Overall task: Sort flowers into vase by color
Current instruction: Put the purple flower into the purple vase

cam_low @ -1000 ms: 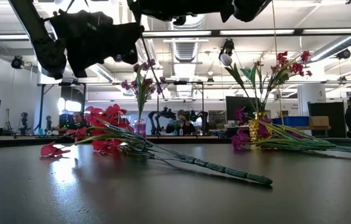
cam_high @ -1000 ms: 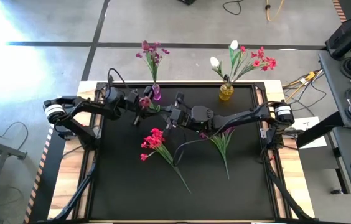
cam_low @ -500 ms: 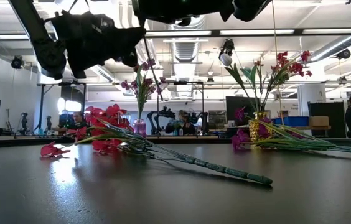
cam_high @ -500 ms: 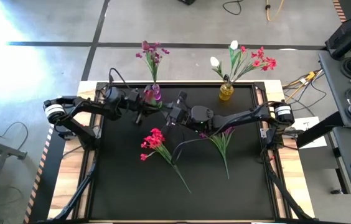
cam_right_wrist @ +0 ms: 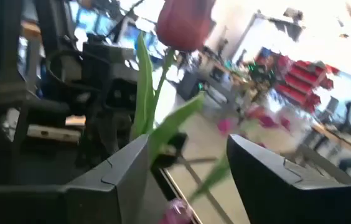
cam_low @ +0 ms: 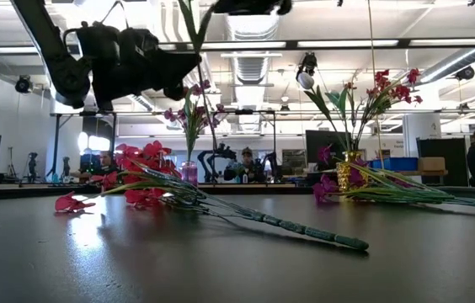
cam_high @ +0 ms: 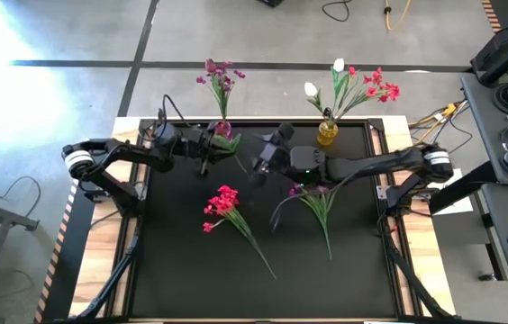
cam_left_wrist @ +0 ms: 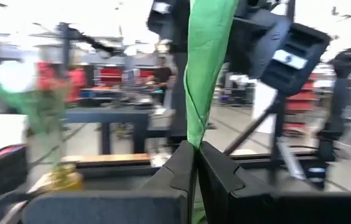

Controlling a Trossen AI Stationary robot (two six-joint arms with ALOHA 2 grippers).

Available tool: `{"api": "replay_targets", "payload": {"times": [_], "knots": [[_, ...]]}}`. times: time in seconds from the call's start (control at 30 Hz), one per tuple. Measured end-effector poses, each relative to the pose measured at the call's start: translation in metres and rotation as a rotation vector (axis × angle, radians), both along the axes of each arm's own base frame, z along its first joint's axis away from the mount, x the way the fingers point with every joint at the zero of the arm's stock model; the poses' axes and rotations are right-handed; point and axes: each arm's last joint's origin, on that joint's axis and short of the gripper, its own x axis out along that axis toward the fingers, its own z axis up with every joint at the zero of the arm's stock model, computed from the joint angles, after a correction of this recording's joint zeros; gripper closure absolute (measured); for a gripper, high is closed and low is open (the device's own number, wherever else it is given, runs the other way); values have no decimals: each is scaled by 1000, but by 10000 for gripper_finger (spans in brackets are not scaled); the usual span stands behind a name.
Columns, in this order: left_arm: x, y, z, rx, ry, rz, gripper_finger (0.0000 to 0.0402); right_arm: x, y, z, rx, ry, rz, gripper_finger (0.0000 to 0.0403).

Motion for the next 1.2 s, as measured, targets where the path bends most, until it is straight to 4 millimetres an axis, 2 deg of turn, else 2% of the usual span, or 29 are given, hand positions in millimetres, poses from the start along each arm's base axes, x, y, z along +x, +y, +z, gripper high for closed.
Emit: {"api": "replay_targets", "payload": {"times": [0.1, 0.2, 0.37, 0.53, 0.73, 1.0, 1.1, 1.2], "knots": [[-6, 12, -2, -20, 17, 90, 402, -15, -1, 5, 21, 55, -49, 196], [-16, 28, -3, -43, 29, 202, 402, -30, -2, 0, 61, 106, -85, 223], [-29, 46, -3, -27, 11, 416, 401, -50, -1, -19, 102, 104, -106, 307], [-29, 53, -1, -3, 14, 561, 401, -64, 0, -41, 106, 55, -97, 384], [-18, 63, 25, -25, 53, 559, 401, -78, 0, -51, 116, 41, -106, 388], [-14, 77, 74, 48, 314, 710, 401, -80, 0, -55, 107, 46, -130, 390], [-14, 79, 80, 57, 314, 720, 401, -80, 0, -55, 103, 48, -130, 390], [-14, 83, 73, 54, 318, 732, 401, -80, 0, -55, 102, 48, -128, 390]]}}
